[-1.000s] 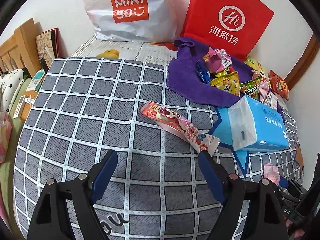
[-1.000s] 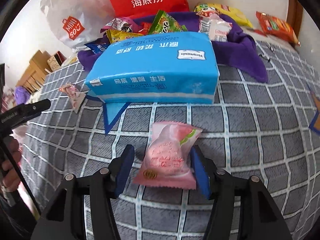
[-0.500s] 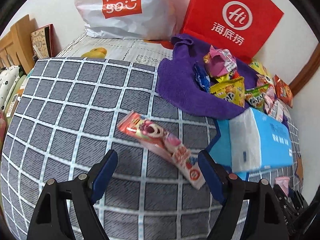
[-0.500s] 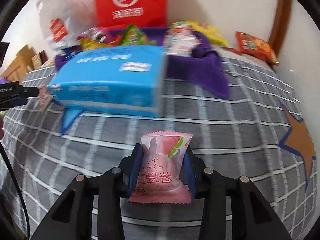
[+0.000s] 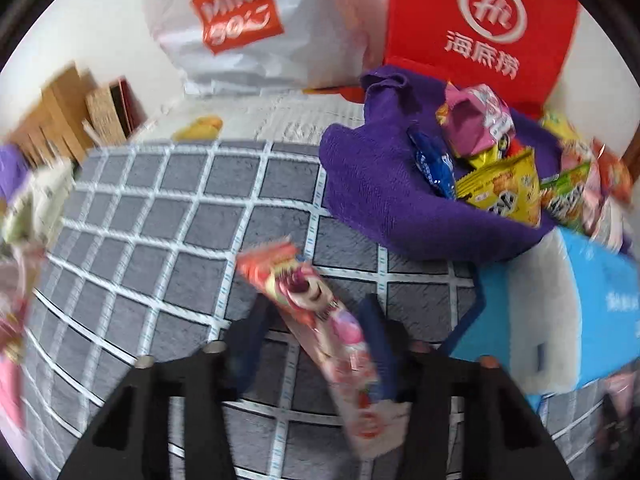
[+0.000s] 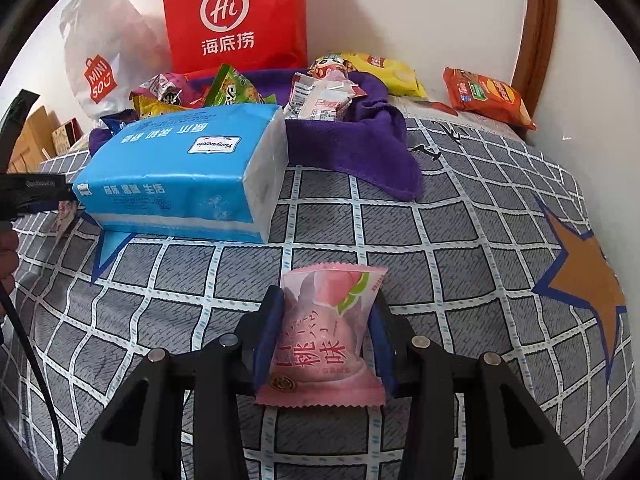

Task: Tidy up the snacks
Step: 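Grasp the pink peach packet with the right gripper while the left grasps the Lotso candy stick, then hold the pink packet and candy stick in both grippers above the bed cover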

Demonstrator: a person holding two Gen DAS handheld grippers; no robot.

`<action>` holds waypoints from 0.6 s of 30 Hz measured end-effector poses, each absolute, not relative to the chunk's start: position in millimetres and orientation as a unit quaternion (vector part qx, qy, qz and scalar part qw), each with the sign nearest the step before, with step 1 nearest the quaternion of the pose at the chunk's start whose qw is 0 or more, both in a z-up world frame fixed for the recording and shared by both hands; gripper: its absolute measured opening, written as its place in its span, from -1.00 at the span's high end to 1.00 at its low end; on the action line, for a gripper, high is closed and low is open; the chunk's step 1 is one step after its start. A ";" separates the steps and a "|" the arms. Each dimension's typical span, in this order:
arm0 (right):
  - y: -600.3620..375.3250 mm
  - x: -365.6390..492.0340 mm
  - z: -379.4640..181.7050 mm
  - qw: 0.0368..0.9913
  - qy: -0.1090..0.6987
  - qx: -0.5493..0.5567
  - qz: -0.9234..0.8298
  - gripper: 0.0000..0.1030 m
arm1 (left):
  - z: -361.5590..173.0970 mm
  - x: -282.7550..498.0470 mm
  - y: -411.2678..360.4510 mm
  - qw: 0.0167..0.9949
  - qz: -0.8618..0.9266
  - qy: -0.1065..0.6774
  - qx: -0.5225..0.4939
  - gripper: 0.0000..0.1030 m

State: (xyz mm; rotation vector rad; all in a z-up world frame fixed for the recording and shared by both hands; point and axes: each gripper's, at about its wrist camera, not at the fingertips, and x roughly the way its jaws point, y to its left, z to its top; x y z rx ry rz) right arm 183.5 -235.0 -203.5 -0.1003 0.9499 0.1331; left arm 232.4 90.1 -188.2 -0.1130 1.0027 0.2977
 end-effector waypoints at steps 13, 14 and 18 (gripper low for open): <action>-238.6 182.1 -203.2 0.886 0.457 -0.038 0.067 0.17 | -186.5 168.5 74.0 0.877 0.030 0.476 -0.066 0.63; -239.3 182.0 -203.0 0.886 0.457 -0.036 0.068 0.17 | -186.6 161.7 70.6 0.878 0.021 0.474 -0.064 0.63; -239.2 181.8 -202.6 0.886 0.457 -0.034 0.067 0.18 | -186.8 140.1 59.4 0.881 -0.003 0.470 -0.056 0.63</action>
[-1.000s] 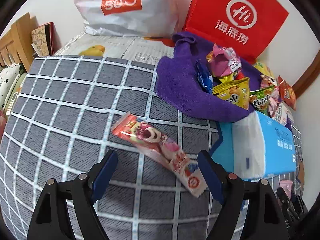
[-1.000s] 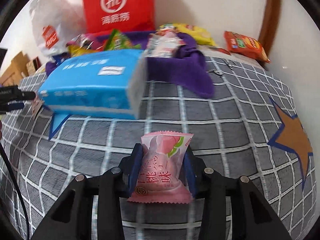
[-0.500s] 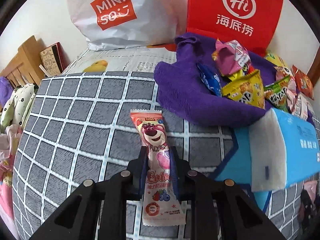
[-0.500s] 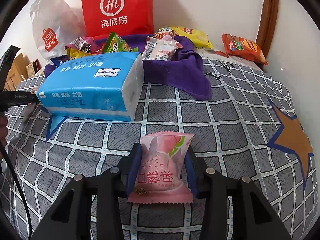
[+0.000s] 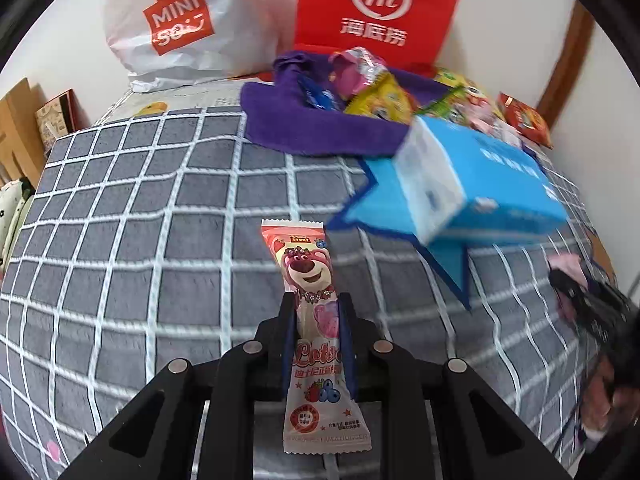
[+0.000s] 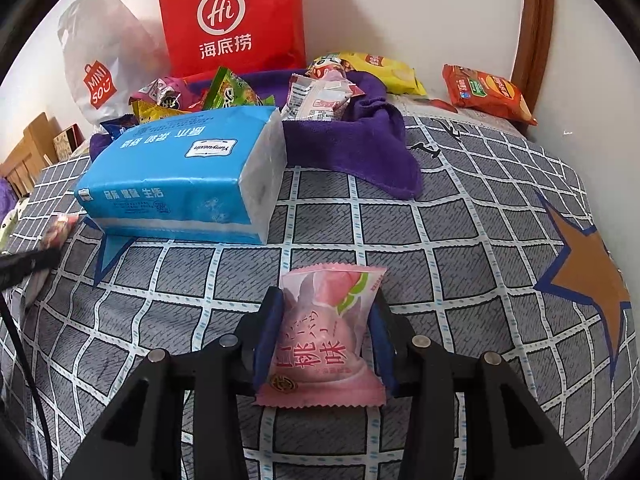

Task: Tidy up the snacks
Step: 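Hold the pink packet and candy stick in both grippers above the bed cover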

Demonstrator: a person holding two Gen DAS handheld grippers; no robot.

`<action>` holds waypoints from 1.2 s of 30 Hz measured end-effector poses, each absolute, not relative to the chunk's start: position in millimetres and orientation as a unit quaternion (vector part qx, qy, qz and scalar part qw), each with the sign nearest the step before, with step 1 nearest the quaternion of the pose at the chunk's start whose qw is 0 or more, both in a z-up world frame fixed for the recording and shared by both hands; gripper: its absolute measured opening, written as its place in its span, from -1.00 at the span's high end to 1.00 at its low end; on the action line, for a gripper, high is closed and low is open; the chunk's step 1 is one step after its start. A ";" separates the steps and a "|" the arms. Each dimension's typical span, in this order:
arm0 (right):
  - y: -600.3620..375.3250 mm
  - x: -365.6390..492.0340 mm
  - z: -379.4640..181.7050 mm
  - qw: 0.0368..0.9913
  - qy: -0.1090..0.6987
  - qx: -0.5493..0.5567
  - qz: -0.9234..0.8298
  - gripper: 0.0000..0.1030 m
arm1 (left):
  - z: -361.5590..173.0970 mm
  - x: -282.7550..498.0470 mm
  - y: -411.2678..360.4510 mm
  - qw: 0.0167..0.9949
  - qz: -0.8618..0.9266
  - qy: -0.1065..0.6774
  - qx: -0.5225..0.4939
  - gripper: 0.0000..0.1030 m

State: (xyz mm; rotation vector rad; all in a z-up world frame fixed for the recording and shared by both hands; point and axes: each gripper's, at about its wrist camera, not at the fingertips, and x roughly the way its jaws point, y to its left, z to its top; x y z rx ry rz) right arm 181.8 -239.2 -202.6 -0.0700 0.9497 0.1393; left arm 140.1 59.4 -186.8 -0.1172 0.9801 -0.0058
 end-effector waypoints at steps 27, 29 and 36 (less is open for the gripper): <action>-244.2 171.9 -201.7 0.886 0.458 -0.031 0.072 0.17 | -192.5 134.0 42.7 0.904 0.035 0.425 -0.010 0.43; -244.0 172.1 -201.9 0.886 0.458 -0.032 0.072 0.16 | -192.6 133.9 42.2 0.904 0.036 0.425 -0.008 0.42; -244.2 172.3 -201.8 0.886 0.458 -0.032 0.074 0.14 | -193.1 133.9 41.9 0.904 0.035 0.425 -0.013 0.42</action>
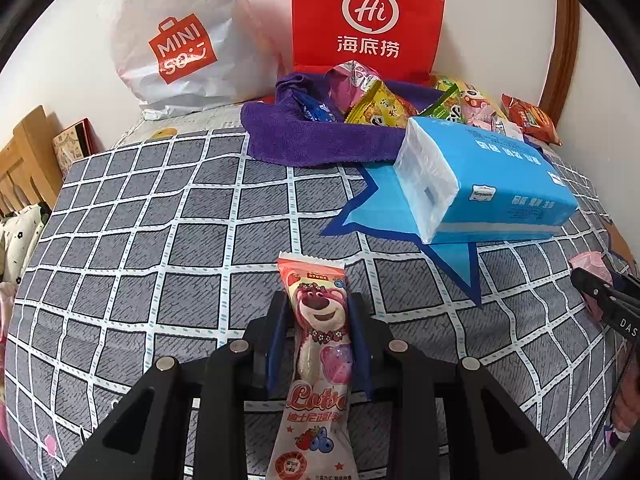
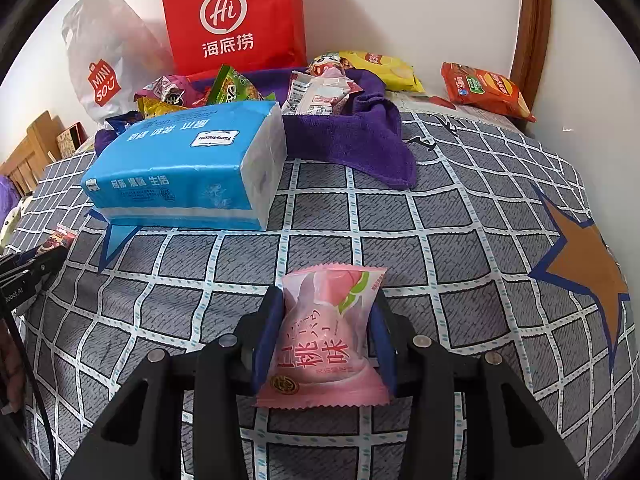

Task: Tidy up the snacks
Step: 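Hold the pink packet and candy stick in both grippers above the bed cover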

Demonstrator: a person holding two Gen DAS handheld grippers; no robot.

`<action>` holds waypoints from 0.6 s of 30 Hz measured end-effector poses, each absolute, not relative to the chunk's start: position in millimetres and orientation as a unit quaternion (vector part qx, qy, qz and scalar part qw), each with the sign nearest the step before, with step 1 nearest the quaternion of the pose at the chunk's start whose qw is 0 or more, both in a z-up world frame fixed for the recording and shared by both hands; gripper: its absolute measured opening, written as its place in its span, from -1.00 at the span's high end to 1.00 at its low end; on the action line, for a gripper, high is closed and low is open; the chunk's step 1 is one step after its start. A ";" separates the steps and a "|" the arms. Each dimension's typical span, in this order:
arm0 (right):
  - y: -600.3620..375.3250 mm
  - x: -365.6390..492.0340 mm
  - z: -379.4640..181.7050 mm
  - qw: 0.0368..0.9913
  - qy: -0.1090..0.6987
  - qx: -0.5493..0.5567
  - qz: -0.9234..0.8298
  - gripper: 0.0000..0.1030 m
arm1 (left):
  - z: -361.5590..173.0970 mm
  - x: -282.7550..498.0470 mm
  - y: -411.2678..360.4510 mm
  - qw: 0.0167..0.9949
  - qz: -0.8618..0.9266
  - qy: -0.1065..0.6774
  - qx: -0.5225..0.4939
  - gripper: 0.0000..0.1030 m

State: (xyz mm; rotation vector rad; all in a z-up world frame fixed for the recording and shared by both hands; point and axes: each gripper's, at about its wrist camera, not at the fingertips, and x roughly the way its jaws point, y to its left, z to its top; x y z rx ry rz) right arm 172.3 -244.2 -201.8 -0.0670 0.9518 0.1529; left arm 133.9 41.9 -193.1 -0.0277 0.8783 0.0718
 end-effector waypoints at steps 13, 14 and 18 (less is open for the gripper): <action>-242.7 172.7 -202.4 0.885 0.458 -0.035 0.075 0.03 | -193.4 134.0 42.3 0.904 0.031 0.425 -0.017 0.42; -242.7 172.7 -202.3 0.885 0.458 -0.035 0.075 0.03 | -193.3 133.9 42.6 0.904 0.030 0.425 -0.018 0.42; -243.0 172.8 -202.3 0.885 0.458 -0.032 0.075 0.07 | -193.0 133.4 44.9 0.905 0.027 0.423 -0.029 0.47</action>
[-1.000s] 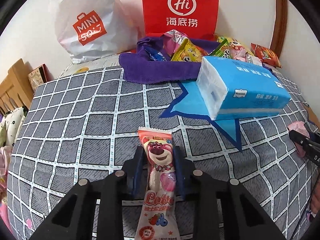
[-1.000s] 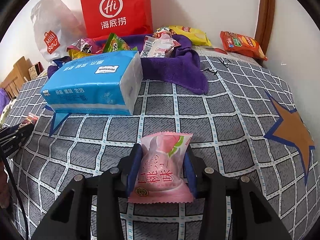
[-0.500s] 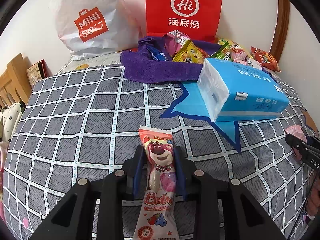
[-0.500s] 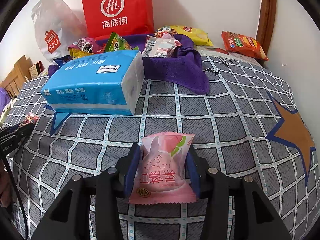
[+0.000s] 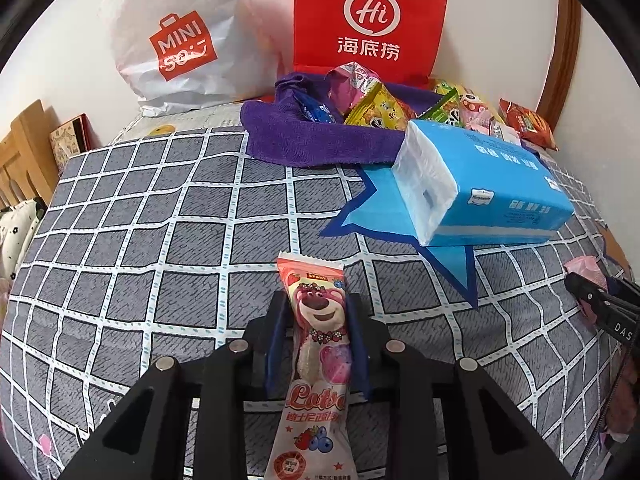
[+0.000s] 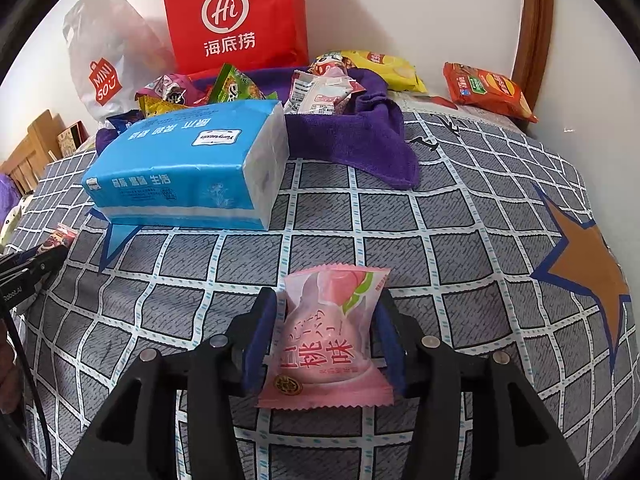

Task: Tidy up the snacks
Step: 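Hold the pink packet and candy stick in both grippers above the bed cover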

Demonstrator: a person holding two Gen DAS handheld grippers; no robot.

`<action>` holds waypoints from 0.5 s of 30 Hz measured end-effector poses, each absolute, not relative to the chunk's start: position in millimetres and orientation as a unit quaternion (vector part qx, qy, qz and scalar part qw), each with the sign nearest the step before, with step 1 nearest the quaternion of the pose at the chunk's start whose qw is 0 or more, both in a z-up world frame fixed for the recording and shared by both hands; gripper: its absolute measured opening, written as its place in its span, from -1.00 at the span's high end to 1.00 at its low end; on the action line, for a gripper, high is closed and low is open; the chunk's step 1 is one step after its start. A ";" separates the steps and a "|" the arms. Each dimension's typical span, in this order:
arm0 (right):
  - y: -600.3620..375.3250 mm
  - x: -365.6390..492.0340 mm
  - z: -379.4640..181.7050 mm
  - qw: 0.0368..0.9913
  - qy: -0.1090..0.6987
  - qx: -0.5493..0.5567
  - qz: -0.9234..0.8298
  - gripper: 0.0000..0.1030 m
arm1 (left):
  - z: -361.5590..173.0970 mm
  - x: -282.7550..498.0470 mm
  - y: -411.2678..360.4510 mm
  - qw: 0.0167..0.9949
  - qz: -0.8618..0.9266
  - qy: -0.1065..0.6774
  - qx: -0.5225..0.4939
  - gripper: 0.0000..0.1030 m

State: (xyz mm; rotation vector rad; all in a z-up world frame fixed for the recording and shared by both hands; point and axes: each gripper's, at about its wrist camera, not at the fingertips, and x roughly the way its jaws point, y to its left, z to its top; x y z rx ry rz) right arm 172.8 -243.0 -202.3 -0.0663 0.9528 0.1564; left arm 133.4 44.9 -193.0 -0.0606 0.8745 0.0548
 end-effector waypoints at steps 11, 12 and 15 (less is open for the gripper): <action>-244.0 171.1 -200.7 0.888 0.455 -0.031 0.065 0.22 | -187.2 129.0 45.7 0.895 0.010 0.444 -0.040 0.52; -243.4 171.0 -200.6 0.888 0.454 -0.033 0.062 0.22 | -186.5 128.6 46.5 0.893 0.007 0.448 -0.046 0.52; -240.6 170.1 -198.4 0.888 0.453 -0.042 0.056 0.25 | -181.9 126.8 46.7 0.891 0.005 0.451 -0.052 0.52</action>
